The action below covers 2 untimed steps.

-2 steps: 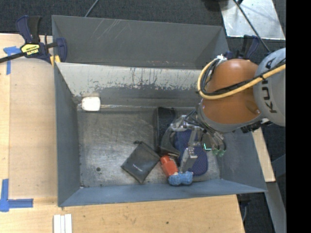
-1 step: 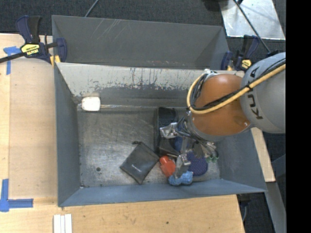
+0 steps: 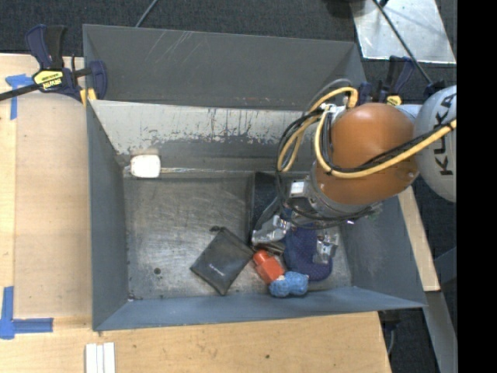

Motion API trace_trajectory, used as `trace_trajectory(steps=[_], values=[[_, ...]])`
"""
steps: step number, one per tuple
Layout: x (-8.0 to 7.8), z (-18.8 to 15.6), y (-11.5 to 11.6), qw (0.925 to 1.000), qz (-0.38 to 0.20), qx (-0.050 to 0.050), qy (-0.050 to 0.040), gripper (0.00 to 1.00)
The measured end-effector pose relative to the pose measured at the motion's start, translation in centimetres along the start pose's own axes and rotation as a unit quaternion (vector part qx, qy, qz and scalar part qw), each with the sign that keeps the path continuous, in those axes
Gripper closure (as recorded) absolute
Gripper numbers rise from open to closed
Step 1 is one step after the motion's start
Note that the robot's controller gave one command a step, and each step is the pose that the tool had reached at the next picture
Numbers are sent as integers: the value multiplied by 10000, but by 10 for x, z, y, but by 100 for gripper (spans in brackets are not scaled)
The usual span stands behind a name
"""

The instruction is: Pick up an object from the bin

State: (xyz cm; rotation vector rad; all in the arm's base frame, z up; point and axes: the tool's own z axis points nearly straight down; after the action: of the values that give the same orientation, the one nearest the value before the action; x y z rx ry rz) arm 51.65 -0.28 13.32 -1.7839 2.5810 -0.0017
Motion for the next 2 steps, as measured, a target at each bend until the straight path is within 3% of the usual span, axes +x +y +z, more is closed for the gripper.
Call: trace_trajectory(steps=[1,2], values=[[32,5,-68,9921,-1255,8,9,0],[66,62,-47,8748,-4845,-12,-7,0]])
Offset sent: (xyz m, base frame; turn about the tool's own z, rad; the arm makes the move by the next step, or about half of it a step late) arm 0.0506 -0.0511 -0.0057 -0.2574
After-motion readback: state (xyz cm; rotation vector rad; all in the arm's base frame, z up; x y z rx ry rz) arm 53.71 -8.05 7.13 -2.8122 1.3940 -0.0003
